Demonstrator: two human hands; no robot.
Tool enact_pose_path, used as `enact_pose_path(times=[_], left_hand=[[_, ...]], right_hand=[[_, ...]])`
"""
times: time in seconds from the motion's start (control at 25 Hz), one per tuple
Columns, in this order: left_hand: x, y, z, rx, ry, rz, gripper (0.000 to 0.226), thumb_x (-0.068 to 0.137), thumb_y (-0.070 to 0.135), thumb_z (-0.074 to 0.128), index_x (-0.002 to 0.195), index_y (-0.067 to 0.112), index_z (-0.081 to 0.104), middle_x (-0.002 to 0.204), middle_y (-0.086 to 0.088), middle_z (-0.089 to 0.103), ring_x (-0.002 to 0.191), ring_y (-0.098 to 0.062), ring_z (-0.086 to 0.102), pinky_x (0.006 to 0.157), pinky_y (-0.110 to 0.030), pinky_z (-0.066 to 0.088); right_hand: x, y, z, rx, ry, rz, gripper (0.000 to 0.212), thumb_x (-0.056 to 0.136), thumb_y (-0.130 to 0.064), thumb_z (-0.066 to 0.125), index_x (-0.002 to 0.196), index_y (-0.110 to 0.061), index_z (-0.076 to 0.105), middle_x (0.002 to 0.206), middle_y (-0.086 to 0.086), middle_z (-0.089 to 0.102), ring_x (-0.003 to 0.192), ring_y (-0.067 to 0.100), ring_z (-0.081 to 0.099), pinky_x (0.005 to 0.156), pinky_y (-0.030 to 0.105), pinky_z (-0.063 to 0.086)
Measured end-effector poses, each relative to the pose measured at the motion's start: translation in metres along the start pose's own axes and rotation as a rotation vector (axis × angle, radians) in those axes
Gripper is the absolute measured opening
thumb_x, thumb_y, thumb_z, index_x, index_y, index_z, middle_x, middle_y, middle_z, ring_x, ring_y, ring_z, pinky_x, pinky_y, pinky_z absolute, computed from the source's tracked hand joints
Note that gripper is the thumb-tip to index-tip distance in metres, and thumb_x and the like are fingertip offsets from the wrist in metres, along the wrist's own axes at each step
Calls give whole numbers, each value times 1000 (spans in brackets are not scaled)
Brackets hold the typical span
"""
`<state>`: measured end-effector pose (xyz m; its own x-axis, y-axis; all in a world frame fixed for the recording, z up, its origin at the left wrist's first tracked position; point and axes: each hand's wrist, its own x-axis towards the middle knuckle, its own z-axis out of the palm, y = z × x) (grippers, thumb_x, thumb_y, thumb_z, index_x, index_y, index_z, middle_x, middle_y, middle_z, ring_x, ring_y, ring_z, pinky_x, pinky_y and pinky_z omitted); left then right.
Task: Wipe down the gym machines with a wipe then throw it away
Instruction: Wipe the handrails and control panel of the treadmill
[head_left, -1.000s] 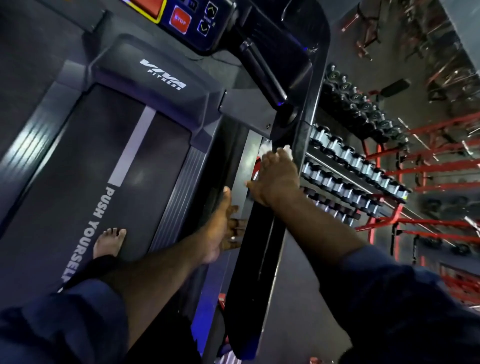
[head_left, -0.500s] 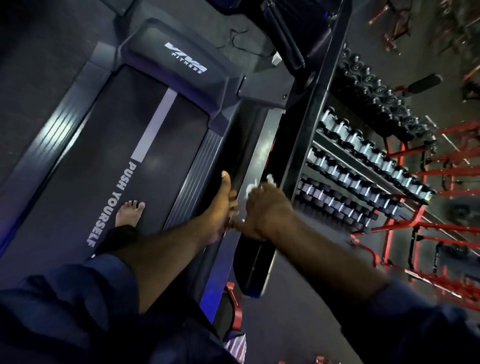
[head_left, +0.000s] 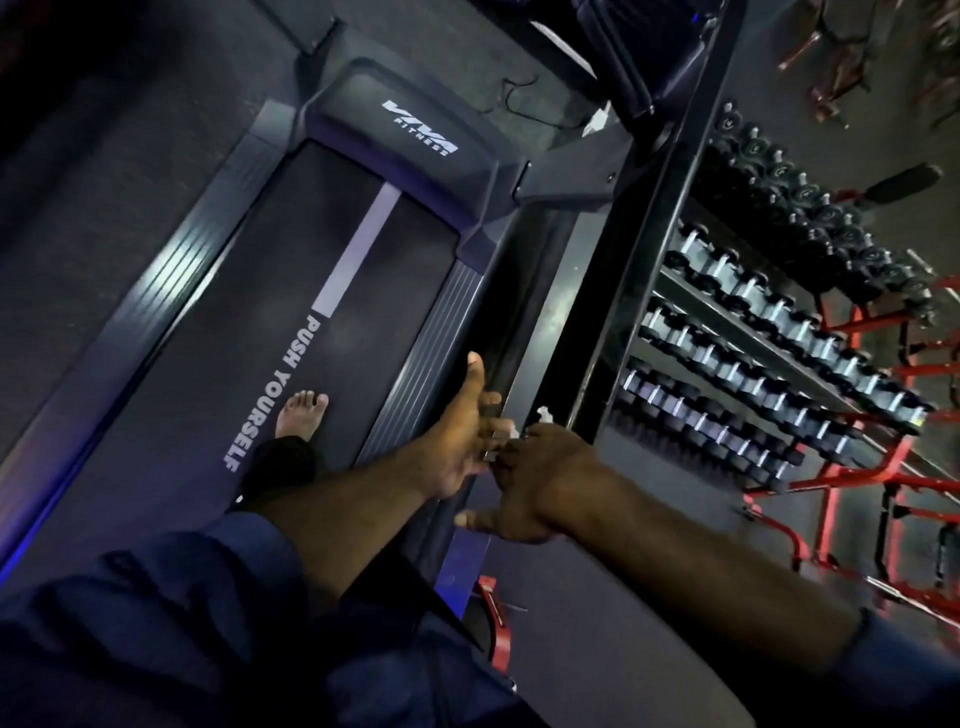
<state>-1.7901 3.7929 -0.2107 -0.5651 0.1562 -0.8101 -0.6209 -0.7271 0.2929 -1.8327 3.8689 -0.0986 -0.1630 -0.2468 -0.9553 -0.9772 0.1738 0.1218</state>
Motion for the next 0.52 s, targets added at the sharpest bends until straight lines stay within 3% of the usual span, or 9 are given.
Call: enact_pose_path(times=[0.12,0.28,0.4,0.52], left_hand=[[-12,-11,5,27,-40,3,94,88,92,25,131,18,63,107,-7,69,101,-25,63,102,-49,48],[-11,-18,6,81,-28,-3,91,89,92,23,124,20,67,94,-2,79,93,-22,72,91,-43,54],[-15,-12,10,84,1,15,88,86,92,34,120,17,64,74,1,69,66,-16,62,63,-30,52],[-22,-4,24,241,-12,44,74,86,84,52,113,19,71,78,0,63,60,-12,50,59,-29,42]], right_hand=[[-14,17,11,83,137,-74,87,95,-82,11,147,-27,54,156,0,50,150,22,38,127,49,17],[12,36,17,-19,360,163,79,99,-70,9,137,-28,64,142,1,64,144,21,44,127,51,10],[5,0,40,-47,445,26,64,103,-68,28,126,-26,72,127,4,71,130,27,55,122,50,24],[-12,11,79,256,920,-279,35,100,-44,65,97,-11,78,99,10,76,105,32,68,107,48,45]])
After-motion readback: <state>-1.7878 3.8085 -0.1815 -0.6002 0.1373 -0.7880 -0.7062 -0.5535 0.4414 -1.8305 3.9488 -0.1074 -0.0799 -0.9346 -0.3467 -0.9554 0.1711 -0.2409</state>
